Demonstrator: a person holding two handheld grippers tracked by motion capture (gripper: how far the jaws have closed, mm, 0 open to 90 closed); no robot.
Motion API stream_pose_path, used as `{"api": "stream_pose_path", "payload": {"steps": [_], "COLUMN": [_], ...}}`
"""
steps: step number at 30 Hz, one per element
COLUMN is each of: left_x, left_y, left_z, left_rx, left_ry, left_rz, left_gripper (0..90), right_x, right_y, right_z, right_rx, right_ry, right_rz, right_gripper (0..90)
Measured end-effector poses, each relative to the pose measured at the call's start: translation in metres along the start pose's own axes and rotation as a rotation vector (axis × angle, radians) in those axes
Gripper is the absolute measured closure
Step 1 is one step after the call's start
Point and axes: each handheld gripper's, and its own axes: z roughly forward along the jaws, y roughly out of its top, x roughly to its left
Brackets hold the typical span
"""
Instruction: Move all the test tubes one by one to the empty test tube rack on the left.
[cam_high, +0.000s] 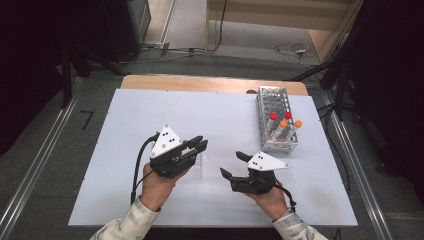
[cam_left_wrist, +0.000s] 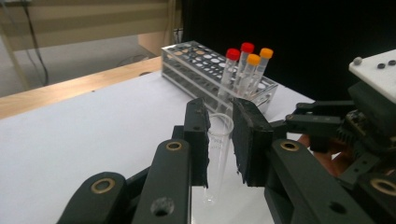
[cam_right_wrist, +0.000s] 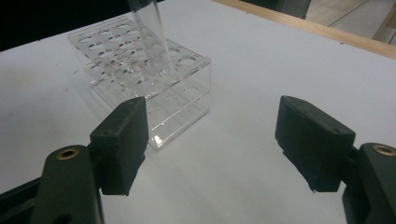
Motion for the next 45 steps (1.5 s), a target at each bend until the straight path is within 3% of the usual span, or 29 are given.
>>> {"api": "stream_pose_path", "payload": {"steps": [17,26,33,40,45], "left_x": [0.007,0.007,0.006,0.005,0.007], "left_y": [-0.007,-0.020,-0.039,-0.044,-0.044], "left_z": [-0.004,0.005,0.019,0.022,0.022], "left_rx": [0.077,0.118,0.189,0.205,0.194], "left_ry": [0.043,0.070,0.084,0.087,0.086], "left_rz": [0.036,0.043,0.050,0.054,0.044], "left_gripper": [76.5,76.5,76.4,75.3,67.7], "right_x": [-0.006,-0.006,-0.006,-0.006,-0.006], "right_y": [-0.002,-0.002,-0.002,-0.003,-0.003], "right_z": [-0.004,-0.004,-0.003,-0.003,-0.003], "right_rx": [-0.008,-0.003,0.002,0.003,0.003], "right_ry": [-0.023,-0.027,-0.026,-0.031,-0.032], "right_rz": [0.018,0.017,0.015,0.015,0.015], "right_gripper": [24.0,24.0,24.1,24.1,24.1]}}
